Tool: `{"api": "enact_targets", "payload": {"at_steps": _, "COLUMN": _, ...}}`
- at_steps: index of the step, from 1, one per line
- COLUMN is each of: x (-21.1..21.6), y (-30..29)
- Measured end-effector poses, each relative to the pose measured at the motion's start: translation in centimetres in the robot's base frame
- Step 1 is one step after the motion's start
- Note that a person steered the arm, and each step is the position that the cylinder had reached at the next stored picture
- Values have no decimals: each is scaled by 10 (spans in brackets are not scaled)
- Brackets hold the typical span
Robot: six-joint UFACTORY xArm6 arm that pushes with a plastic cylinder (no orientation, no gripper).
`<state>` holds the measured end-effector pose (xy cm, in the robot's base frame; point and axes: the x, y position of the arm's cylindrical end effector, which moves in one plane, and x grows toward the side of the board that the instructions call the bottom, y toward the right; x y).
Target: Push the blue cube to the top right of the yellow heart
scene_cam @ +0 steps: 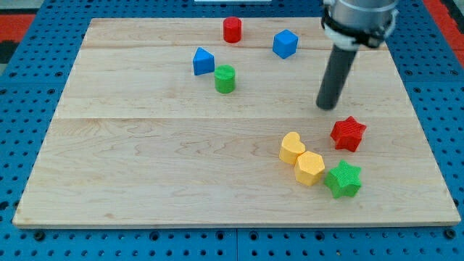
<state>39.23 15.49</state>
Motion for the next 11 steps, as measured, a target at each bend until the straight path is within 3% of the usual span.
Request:
{"api": "enact_targets", "payload": {"at_steps": 1, "x": -59, "y": 51}}
{"api": "enact_targets", "payload": {"at_steps": 2, "x": -143, "y": 30}}
{"api": "enact_targets", "payload": {"at_steps": 3, "x": -161, "y": -44}}
{"api": "enact_targets", "payload": {"at_steps": 4, "x": -151, "y": -92}}
{"api": "enact_targets", "payload": {"at_steps": 5, "x": -107, "y": -93}}
{"api": "enact_targets", "payload": {"at_steps": 8, "x": -47, "y": -13}}
{"api": "enact_targets", "payload": {"at_steps": 10, "x": 7, "y": -4}}
{"api": "enact_targets", "payload": {"at_steps": 11, "x": 26, "y": -28}}
